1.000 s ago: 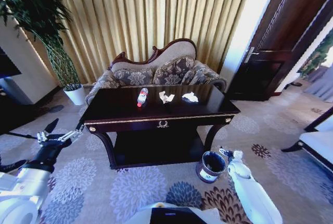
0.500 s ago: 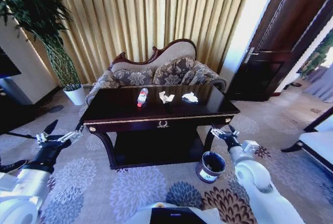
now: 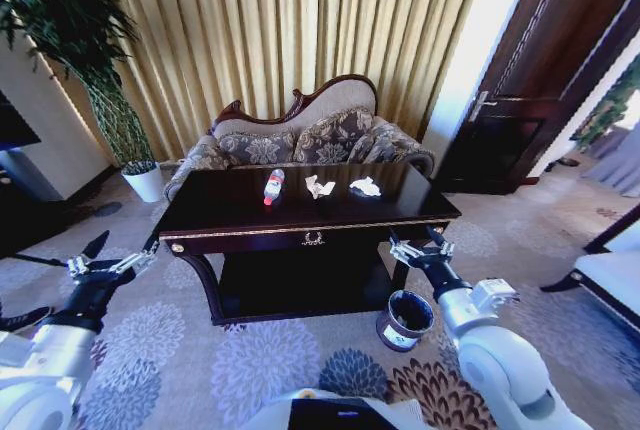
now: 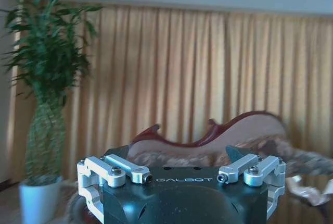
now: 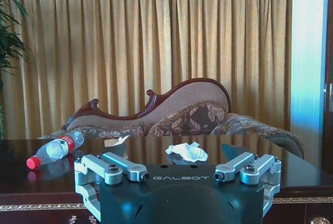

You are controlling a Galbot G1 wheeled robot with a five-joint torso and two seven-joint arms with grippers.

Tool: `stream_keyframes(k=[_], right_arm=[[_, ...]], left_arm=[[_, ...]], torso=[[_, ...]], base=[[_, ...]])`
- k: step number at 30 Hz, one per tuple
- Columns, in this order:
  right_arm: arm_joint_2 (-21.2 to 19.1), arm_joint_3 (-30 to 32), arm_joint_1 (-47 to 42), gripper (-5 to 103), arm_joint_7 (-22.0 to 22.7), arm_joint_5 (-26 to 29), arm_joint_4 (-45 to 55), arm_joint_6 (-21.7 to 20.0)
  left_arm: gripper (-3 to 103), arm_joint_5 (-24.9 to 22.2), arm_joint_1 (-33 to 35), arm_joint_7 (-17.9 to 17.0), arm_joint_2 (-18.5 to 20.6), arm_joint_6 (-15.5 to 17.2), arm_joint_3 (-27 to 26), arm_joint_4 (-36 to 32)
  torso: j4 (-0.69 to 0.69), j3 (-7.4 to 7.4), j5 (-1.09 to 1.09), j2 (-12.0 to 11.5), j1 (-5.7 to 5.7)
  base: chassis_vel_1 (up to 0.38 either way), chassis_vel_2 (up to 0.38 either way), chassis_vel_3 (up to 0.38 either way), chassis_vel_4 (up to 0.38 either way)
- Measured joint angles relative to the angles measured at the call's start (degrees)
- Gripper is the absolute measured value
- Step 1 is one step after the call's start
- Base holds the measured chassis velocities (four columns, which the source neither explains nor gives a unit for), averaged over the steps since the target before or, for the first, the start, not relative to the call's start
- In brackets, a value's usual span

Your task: Move to the front of the table and place the trash on the table into the trash bin.

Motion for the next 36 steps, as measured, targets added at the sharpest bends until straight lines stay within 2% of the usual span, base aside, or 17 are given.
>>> stream_keyframes(k=[3, 13, 26, 32, 36], right_arm=[[0.0, 0.0, 0.2, 100, 0.0, -0.1, -0.6, 0.0], [0.1, -0.1, 1.0, 100, 0.0, -0.3, -1.7, 0.2], [0.4, -0.6, 0.9, 100, 0.0, -0.7, -1.6, 0.3], [0.3, -1.1, 1.1, 100, 0.0, -2.6, -2.2, 0.2], [-1.0, -1.0, 2.9, 100, 0.3, -0.9, -4.2, -0.7]], left_arm=[[100, 0.3, -0.2, -3.6, 0.3, 2.5, -0.4, 0.0], [100, -0.5, -0.6, -4.1, 1.2, 6.5, -2.1, 0.0], [100, -0.7, -0.6, -4.0, 1.1, 6.4, -2.0, 0.0], [100, -1.7, -0.3, -3.6, 0.9, 4.7, -2.0, 0.0], [100, -1.8, -0.3, -3.4, 1.0, 4.3, -2.0, 0.0]], torso=[[-0.01, 0.00, -0.01, 0.0, 0.00], [-0.01, 0.01, -0.01, 0.0, 0.01], [-0.01, 0.01, 0.00, 0.0, 0.03], [-0.02, 0.00, -0.01, 0.0, 0.01], [-0.01, 0.01, 0.00, 0.0, 0.02]], base=[[-0.012, 0.018, 0.020, -0.013], [-0.127, 0.123, 0.121, -0.129], [-0.167, 0.169, 0.161, -0.176], [-0.084, 0.101, 0.080, -0.099], [-0.008, 0.006, 0.016, -0.009]])
